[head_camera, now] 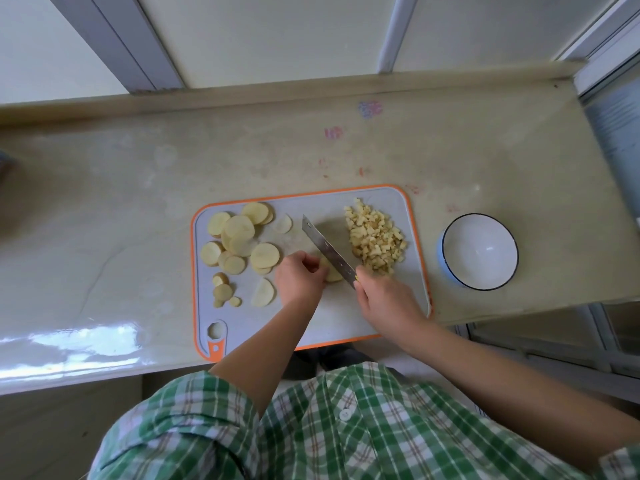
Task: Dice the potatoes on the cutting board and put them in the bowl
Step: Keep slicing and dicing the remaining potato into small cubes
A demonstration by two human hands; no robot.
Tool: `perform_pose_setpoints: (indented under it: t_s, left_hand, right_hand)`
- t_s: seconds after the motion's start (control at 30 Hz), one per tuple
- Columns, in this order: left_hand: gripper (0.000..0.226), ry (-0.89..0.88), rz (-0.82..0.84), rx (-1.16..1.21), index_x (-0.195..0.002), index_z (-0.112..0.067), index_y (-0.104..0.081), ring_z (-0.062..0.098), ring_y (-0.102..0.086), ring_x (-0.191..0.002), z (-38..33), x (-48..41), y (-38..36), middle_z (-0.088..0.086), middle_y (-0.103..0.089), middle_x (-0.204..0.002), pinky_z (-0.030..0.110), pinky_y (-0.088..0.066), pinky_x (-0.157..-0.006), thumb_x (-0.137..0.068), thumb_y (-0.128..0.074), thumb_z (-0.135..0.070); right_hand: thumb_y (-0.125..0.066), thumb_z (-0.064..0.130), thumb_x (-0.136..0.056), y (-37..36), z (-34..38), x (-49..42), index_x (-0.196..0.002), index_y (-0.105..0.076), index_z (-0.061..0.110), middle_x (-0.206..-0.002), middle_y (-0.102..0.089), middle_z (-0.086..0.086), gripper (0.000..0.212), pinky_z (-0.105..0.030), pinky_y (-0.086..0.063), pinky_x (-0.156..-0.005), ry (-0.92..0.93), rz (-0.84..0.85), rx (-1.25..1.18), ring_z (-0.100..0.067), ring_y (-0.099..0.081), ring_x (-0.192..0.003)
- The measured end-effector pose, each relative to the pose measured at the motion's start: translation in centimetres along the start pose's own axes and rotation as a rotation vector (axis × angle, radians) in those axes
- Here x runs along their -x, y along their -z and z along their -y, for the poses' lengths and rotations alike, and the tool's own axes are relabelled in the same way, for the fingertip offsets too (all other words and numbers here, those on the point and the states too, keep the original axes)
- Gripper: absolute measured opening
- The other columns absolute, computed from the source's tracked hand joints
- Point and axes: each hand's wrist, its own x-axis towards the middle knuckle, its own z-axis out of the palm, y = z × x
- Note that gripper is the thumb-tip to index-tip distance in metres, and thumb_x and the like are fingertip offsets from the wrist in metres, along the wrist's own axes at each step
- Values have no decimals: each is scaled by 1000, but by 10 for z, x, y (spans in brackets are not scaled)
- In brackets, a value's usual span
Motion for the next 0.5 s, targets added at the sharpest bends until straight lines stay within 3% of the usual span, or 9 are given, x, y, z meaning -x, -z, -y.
perform_pose_setpoints:
  t_s: [0.17,0.37,0.43,0.5]
  left_hand:
    - [9,7,2,12,-77,-12,-66,18,-69,-65,-3,3,3,4,-70,-75,14,-44,-47,-80,-74,-11]
    - [11,-20,-6,-29,-76,-18,-63,17,-69,-69,1,3,4,-2,-69,-75,32,-57,-67,-78,-74,-18]
    - [11,-28,-17,-51,-76,-20,-63,16,-68,-69,3,4,5,-4,-69,-72,31,-56,-69,-78,-73,-22]
    - [10,-31,-14,-64,-74,-20,-64,15,-68,-68,4,4,7,-3,-69,-69,29,-55,-68,-78,-73,-22]
  right_hand:
    - [-40,22,-100,-4,4,-9,-94,-48,12,-59,-44,0,14,-30,-28,-47,-4,-57,11,-25,-41,-50]
    - [-40,23,-101,6,-2,-10,-94,-51,10,-56,-42,4,19,-30,-22,-45,-12,-92,-60,-24,-44,-50]
    - [-40,23,-101,11,-3,-8,-91,-48,11,-53,-34,7,18,-30,-18,-43,17,-79,-61,-22,-38,-48]
    - [-39,24,-101,14,-3,-6,-88,-45,13,-54,-35,6,18,-31,-23,-45,52,-51,-50,-23,-40,-49]
